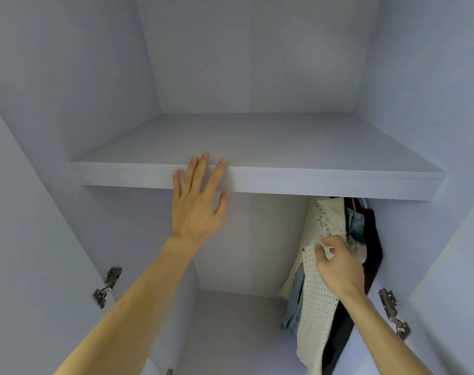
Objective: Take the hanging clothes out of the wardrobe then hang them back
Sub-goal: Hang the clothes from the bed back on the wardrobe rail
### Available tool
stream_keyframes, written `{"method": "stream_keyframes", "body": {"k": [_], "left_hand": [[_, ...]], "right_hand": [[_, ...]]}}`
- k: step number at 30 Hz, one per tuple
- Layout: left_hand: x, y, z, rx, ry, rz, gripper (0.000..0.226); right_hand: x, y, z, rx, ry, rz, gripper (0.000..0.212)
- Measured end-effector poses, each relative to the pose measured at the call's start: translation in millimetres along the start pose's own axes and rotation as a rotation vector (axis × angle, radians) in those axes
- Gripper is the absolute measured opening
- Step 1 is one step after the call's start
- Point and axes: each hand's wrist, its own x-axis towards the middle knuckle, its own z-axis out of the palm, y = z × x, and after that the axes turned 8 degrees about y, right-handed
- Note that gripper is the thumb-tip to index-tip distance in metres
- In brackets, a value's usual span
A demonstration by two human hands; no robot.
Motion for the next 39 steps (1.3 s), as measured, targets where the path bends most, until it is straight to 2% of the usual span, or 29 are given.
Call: {"method": "stream_keyframes", "body": {"k": [3, 6, 9, 11, 13, 19, 22, 27, 32, 39], "left_hand": [[-67, -4, -22, -0.142, -0.147, -0.182, 0.066], [-163, -18, -52, -0.155, -0.373, -0.395, 0.060], [-258, -31, -101, -0.030, -0.560, -0.569, 0.060], [-315, -40, -146, 0.096, -0.634, -0.690, 0.058], [-370, -46, -199, 0.229, -0.675, -0.793, 0.055], [-514, -23, -371, 0.530, -0.671, -1.102, 0.058], [-571, 11, -445, 0.632, -0.642, -1.321, 0.062], [-641, 88, -537, 0.747, -0.528, -1.667, 0.062], [-681, 158, -589, 0.853, -0.323, -1.990, 0.066], [-704, 227, -599, 0.962, -0.094, -2.250, 0.062]], "right_hand": [[-35, -35, 8, 0.064, -0.108, -0.134, 0.020], [-76, -68, 24, 0.085, -0.245, -0.325, 0.020], [-128, -92, 42, 0.054, -0.364, -0.543, 0.035], [-171, -112, 52, 0.051, -0.469, -0.651, 0.050], [-220, -130, 60, 0.043, -0.604, -0.779, 0.054], [-380, -173, 58, 0.119, -0.945, -1.111, 0.055], [-455, -189, 52, 0.157, -1.061, -1.283, 0.057], [-564, -214, 27, 0.147, -1.300, -1.523, 0.049], [-651, -241, -6, 0.209, -1.429, -1.784, 0.052], [-722, -259, -31, 0.365, -1.541, -2.067, 0.051]]}}
